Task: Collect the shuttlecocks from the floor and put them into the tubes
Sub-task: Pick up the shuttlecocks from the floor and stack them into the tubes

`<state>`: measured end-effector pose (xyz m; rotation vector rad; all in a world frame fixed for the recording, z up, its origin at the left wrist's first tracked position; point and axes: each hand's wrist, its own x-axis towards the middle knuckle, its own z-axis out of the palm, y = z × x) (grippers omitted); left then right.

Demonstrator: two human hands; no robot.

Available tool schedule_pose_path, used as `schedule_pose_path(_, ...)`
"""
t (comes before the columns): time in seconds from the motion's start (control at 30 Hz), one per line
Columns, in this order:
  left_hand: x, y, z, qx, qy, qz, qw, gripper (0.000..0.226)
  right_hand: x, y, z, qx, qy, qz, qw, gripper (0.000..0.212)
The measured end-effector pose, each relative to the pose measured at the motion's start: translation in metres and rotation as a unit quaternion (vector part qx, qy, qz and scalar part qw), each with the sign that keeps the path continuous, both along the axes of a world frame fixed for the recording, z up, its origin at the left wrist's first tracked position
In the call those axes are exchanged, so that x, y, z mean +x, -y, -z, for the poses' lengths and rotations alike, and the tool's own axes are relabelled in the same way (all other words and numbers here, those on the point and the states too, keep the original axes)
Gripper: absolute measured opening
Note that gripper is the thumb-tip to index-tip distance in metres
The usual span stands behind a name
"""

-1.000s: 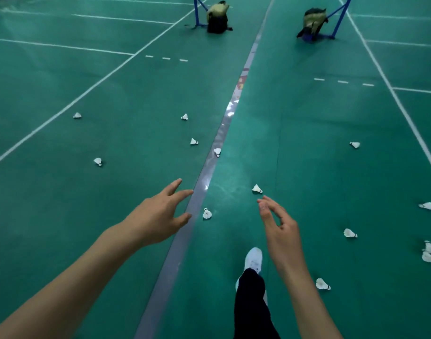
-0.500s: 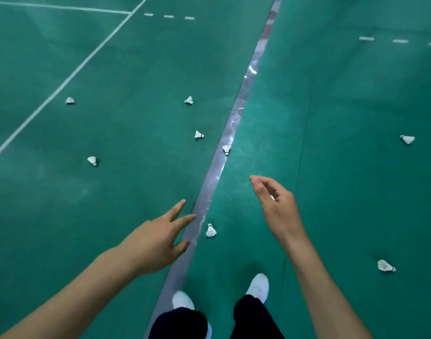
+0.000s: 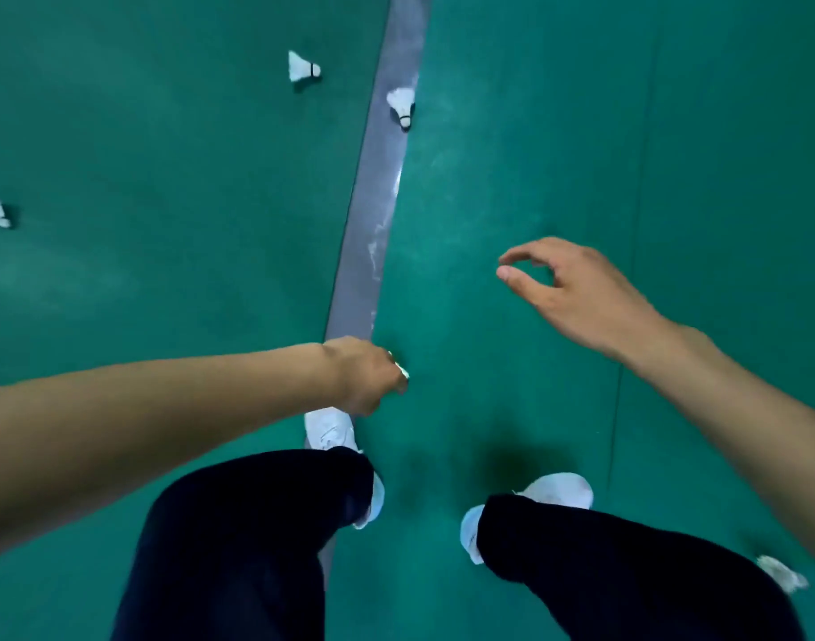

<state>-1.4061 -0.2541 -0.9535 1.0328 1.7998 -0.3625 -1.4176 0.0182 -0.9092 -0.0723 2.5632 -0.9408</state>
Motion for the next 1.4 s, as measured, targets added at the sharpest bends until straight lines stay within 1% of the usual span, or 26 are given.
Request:
schedule_pose_path(0.03, -0.002, 0.003, 0.060, -0.011, 0.001, 0.047, 0.999, 0.057, -0.009, 0.001, 0.056, 0.040, 0.003, -0.045, 0.998, 0.037)
schedule_pose_path(0.07, -0.002, 0.007, 0.095, -0.004, -0.008, 0.080, 0.997, 0.056, -0.019, -0.002, 0.096, 0.068, 0.010, -0.095, 0.993, 0.041)
schedule_pose_path(0.13, 0.001, 0.017, 0.176, 0.028, -0.032, 0.197, 0.979, 0.050, -0.036, -0.001, 0.188, 0.136, 0.013, -0.212, 0.968, 0.046)
schedule_pose_path(0.2, 0.004, 0.028, 0.242, 0.089, -0.041, 0.274, 0.957, 0.040, -0.059, -0.001, 0.261, 0.233, -0.023, -0.336, 0.912, 0.048)
schedule_pose_path(0.27, 0.003, 0.036, 0.292, 0.154, -0.068, 0.299, 0.939, 0.030, -0.082, -0.003, 0.319, 0.316, -0.046, -0.396, 0.861, 0.051)
schedule_pose_path(0.3, 0.000, 0.040, 0.308, 0.165, -0.077, 0.297, 0.937, 0.029, -0.093, -0.007, 0.339, 0.353, -0.054, -0.392, 0.848, 0.051)
schedule_pose_path(0.33, -0.003, 0.044, 0.324, 0.171, -0.074, 0.286, 0.940, 0.031, -0.103, -0.012, 0.354, 0.372, -0.072, -0.369, 0.849, 0.049)
schedule_pose_path(0.4, -0.011, 0.052, 0.349, 0.194, -0.063, 0.297, 0.933, 0.039, -0.119, -0.033, 0.379, 0.372, -0.138, -0.282, 0.874, 0.040)
schedule_pose_path(0.43, -0.016, 0.055, 0.356, 0.213, -0.059, 0.302, 0.927, 0.042, -0.124, -0.046, 0.391, 0.367, -0.180, -0.245, 0.879, 0.035)
schedule_pose_path(0.5, -0.021, 0.059, 0.358, 0.259, -0.055, 0.288, 0.920, 0.044, -0.123, -0.072, 0.404, 0.387, -0.213, -0.214, 0.871, 0.028)
schedule_pose_path(0.57, -0.024, 0.061, 0.363, 0.260, -0.056, 0.285, 0.921, 0.040, -0.123, -0.100, 0.411, 0.429, -0.183, -0.211, 0.859, 0.032)
schedule_pose_path(0.63, -0.025, 0.061, 0.370, 0.253, -0.062, 0.286, 0.922, 0.040, -0.122, -0.122, 0.413, 0.469, -0.109, -0.184, 0.857, 0.046)
schedule_pose_path(0.67, -0.026, 0.059, 0.372, 0.256, -0.076, 0.282, 0.922, 0.037, -0.122, -0.129, 0.415, 0.488, -0.074, -0.176, 0.852, 0.052)
schedule_pose_path(0.73, -0.031, 0.055, 0.377, 0.272, -0.117, 0.260, 0.919, 0.033, -0.121, -0.136, 0.420, 0.514, -0.015, -0.183, 0.838, 0.057)
schedule_pose_path(0.8, -0.042, 0.048, 0.380, 0.281, -0.140, 0.236, 0.920, 0.031, -0.117, -0.135, 0.424, 0.528, 0.015, -0.200, 0.825, 0.052)
schedule_pose_path(0.9, -0.060, 0.038, 0.383, 0.265, -0.159, 0.220, 0.925, 0.015, -0.112, -0.133, 0.425, 0.552, -0.001, -0.225, 0.803, 0.025)
schedule_pose_path(0.93, -0.064, 0.037, 0.383, 0.251, -0.156, 0.213, 0.931, 0.013, -0.113, -0.134, 0.425, 0.557, -0.008, -0.229, 0.799, 0.021)
schedule_pose_path(1.0, -0.067, 0.034, 0.382, 0.202, -0.133, 0.174, 0.955, 0.009, -0.115, -0.137, 0.422, 0.556, -0.008, -0.225, 0.800, 0.020)
schedule_pose_path(1.03, -0.068, 0.033, 0.380, 0.176, -0.121, 0.140, 0.967, 0.008, -0.117, -0.139, 0.420, 0.544, -0.012, -0.215, 0.811, 0.018)
schedule_pose_path(1.1, -0.071, 0.030, 0.378, 0.162, -0.112, 0.077, 0.977, 0.007, -0.119, -0.141, 0.417, 0.498, -0.040, -0.173, 0.849, 0.011)
schedule_pose_path(1.17, -0.076, 0.025, 0.376, 0.177, -0.120, 0.047, 0.976, 0.013, -0.119, -0.137, 0.416, 0.435, -0.066, -0.133, 0.888, 0.008)
schedule_pose_path(1.27, -0.086, 0.011, 0.365, 0.198, -0.123, 0.017, 0.972, 0.010, -0.116, -0.115, 0.408, 0.341, -0.080, -0.126, 0.928, 0.013)
schedule_pose_path(1.33, -0.093, 0.003, 0.358, 0.208, -0.134, 0.000, 0.969, 0.008, -0.115, -0.094, 0.401, 0.272, -0.100, -0.125, 0.949, 0.018)
schedule_pose_path(1.4, -0.101, -0.006, 0.350, 0.208, -0.151, -0.012, 0.966, 0.011, -0.111, -0.071, 0.393, 0.227, -0.108, -0.129, 0.959, 0.018)
